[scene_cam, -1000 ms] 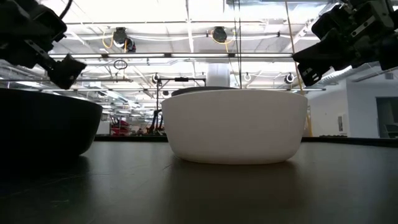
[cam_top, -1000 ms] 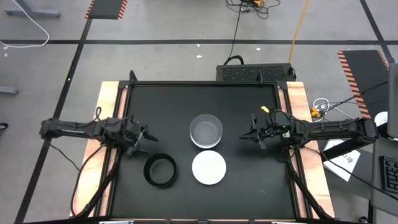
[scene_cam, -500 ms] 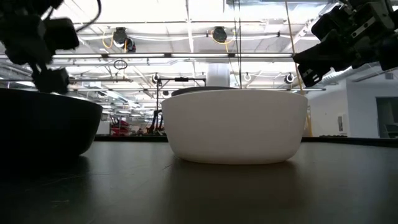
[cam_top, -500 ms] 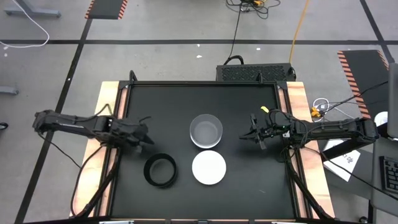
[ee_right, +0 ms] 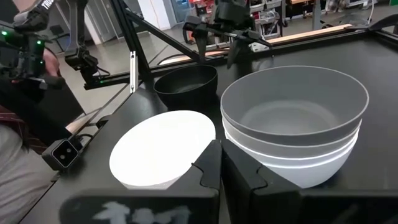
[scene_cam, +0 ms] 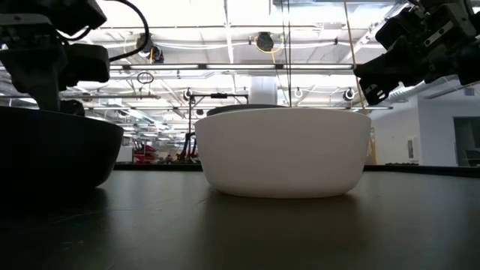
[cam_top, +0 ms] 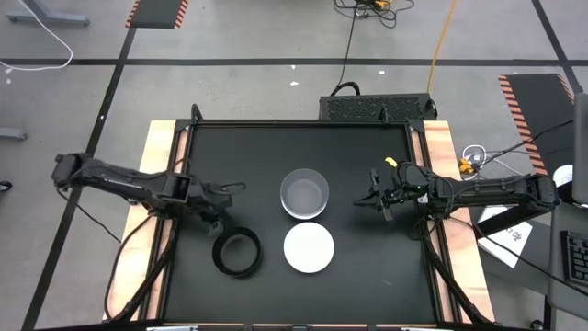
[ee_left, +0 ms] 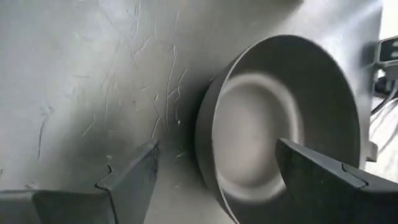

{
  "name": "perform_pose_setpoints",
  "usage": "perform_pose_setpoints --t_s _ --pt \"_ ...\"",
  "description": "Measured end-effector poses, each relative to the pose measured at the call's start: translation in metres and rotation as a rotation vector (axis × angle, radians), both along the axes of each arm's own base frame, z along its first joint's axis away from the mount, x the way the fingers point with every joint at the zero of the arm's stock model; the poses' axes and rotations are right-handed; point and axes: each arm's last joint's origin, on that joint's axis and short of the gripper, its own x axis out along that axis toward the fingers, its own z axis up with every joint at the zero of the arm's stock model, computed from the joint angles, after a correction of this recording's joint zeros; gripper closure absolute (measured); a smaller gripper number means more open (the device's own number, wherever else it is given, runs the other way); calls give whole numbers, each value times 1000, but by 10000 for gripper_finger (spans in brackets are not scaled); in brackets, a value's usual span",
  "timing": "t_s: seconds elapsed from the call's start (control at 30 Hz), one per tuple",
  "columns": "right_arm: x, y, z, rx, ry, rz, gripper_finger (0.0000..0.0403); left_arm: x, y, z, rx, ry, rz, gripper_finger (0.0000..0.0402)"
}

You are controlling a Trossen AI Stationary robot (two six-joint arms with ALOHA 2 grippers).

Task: Nest bowls inside each other
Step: Stack the black bowl on top of the dark grey bowl

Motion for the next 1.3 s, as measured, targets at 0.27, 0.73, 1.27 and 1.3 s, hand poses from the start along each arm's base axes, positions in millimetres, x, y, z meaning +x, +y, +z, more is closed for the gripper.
perform_pose_setpoints --t_s 0.27,0.73,1.27,1.3 --pt "-2 0 -7 -6 2 2 403 10 -6 -8 9 83 -22 80" --pt "-5 1 -15 7 -15 -1 403 15 -6 -16 66 127 9 83" --pt "-5 1 -15 10 -13 -2 403 17 -8 -16 86 95 -51 340" --pt "-5 1 -15 10 -13 -2 403 17 -8 -15 89 86 -61 361"
